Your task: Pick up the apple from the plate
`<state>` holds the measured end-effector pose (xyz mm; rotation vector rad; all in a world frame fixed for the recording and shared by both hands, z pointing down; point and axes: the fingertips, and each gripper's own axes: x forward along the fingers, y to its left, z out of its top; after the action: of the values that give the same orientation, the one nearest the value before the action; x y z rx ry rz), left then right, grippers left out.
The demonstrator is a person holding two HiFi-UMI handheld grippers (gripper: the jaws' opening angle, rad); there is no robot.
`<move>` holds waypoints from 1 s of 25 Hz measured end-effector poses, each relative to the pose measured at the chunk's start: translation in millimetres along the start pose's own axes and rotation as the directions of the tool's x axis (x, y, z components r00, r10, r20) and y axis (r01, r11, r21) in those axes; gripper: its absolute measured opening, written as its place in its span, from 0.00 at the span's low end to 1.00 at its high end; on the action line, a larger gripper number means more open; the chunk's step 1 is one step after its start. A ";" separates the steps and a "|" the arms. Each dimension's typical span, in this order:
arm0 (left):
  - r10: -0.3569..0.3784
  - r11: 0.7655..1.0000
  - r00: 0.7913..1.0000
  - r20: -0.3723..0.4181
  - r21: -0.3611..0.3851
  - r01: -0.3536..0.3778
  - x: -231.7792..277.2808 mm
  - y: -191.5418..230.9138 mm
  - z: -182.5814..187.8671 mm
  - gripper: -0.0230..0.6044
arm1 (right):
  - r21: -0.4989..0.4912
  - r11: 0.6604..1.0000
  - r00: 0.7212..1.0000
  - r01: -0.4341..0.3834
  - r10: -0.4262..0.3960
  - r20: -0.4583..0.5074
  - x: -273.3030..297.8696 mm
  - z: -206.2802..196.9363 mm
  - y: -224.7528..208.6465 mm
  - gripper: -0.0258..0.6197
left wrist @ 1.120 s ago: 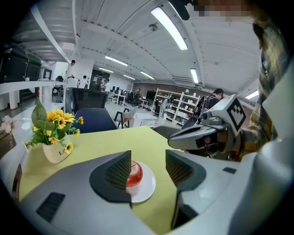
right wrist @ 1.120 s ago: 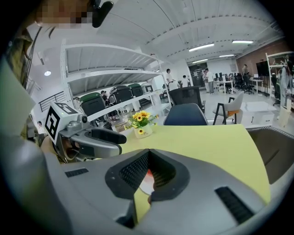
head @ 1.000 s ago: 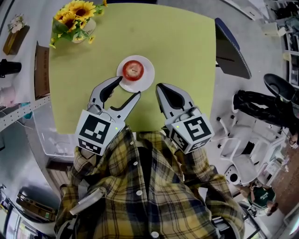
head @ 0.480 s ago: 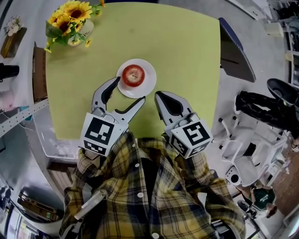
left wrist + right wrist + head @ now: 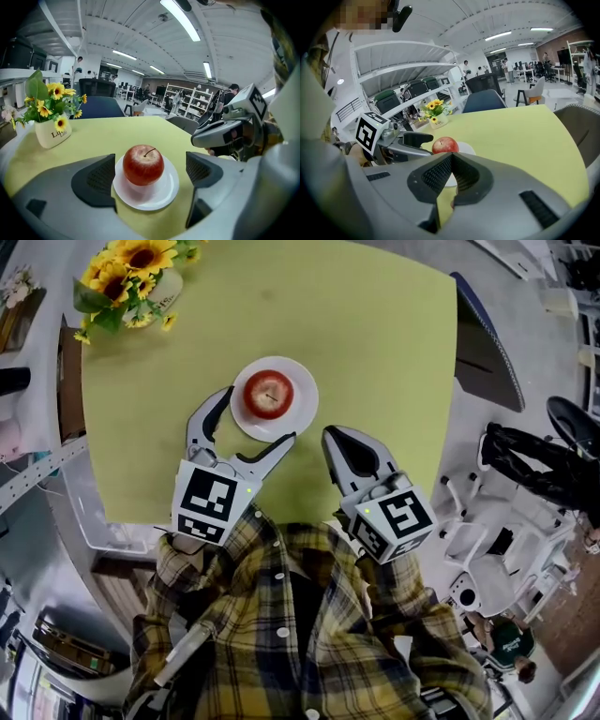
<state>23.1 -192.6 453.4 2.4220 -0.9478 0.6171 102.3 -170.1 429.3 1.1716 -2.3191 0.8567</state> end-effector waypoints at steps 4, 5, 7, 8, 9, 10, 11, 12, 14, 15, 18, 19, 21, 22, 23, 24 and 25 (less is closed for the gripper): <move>0.000 1.000 1.000 -0.013 -0.005 0.000 8.6 1.1 -7.9 0.79 | 0.017 1.000 1.000 -0.003 0.003 -0.009 2.8 -5.6 -1.4 0.04; 0.001 1.000 1.000 -0.016 -0.006 -0.001 10.5 1.8 -10.2 0.79 | 0.018 1.000 1.000 -0.005 0.005 -0.012 3.7 -7.8 -1.5 0.04; 0.006 1.000 1.000 -0.022 -0.005 -0.006 14.3 3.9 -14.4 0.79 | 0.018 1.000 1.000 -0.011 0.011 -0.014 6.0 -12.1 -2.3 0.04; 0.010 1.000 1.000 -0.025 -0.001 -0.010 16.1 4.9 -16.4 0.79 | 0.018 1.000 1.000 -0.013 0.013 -0.017 6.7 -14.0 -2.8 0.04; 0.014 1.000 0.999 -0.029 0.003 -0.014 17.7 5.6 -18.2 0.79 | 0.019 1.000 1.000 -0.014 0.015 -0.020 7.2 -15.9 -3.4 0.04; 0.018 1.000 0.999 -0.032 0.007 -0.018 19.4 6.4 -19.8 0.79 | 0.020 1.000 1.000 -0.015 0.016 -0.023 7.6 -18.0 -4.1 0.04; 0.022 1.000 0.999 -0.034 0.010 -0.021 21.0 7.4 -21.2 0.79 | 0.021 1.000 1.000 -0.016 0.017 -0.025 8.1 -20.0 -4.8 0.04; 0.024 1.000 0.999 -0.035 0.012 -0.024 22.6 8.6 -22.5 0.79 | 0.022 1.000 1.000 -0.016 0.017 -0.027 9.0 -21.8 -5.4 0.04; 0.029 0.999 0.999 -0.037 0.016 -0.028 25.5 10.9 -25.5 0.79 | 0.026 1.000 0.999 -0.015 0.016 -0.029 10.6 -24.4 -5.8 0.04; 0.030 0.999 0.999 -0.040 0.018 -0.029 26.8 11.5 -27.2 0.79 | 0.028 0.999 0.999 -0.015 0.016 -0.031 11.1 -25.4 -5.7 0.04; 0.035 0.999 0.998 -0.045 0.029 -0.034 30.8 12.9 -31.0 0.79 | 0.033 0.999 0.999 -0.016 0.017 -0.040 12.7 -29.4 -5.4 0.04; 0.040 0.999 0.998 -0.047 0.038 -0.038 32.4 13.8 -32.1 0.79 | 0.034 0.999 0.999 -0.017 0.018 -0.037 13.7 -29.6 -5.5 0.04; 0.049 0.997 0.997 -0.054 0.056 -0.046 36.2 15.2 -34.7 0.79 | 0.034 0.999 0.999 -0.016 0.017 -0.029 15.4 -28.0 -6.0 0.04; 0.052 0.997 0.997 -0.058 0.061 -0.048 38.0 15.6 -36.2 0.79 | 0.035 0.999 1.000 -0.015 0.016 -0.027 15.9 -27.6 -6.2 0.04; 0.054 0.997 0.997 -0.063 0.064 -0.050 39.5 15.7 -37.7 0.79 | 0.036 0.999 1.000 -0.015 0.016 -0.025 16.2 -27.5 -6.2 0.04; 0.057 0.996 0.996 -0.067 0.069 -0.053 40.9 15.6 -39.4 0.79 | 0.037 0.999 1.000 -0.016 0.017 -0.025 16.3 -27.9 -6.0 0.04; 0.060 0.996 0.996 -0.071 0.075 -0.055 42.3 15.2 -41.1 0.79 | 0.038 0.999 0.999 -0.016 0.017 -0.027 16.2 -28.6 -6.0 0.04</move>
<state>30.6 -200.7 513.2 2.4248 -0.9839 0.7674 100.2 -162.7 461.9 1.1502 -2.3033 0.9200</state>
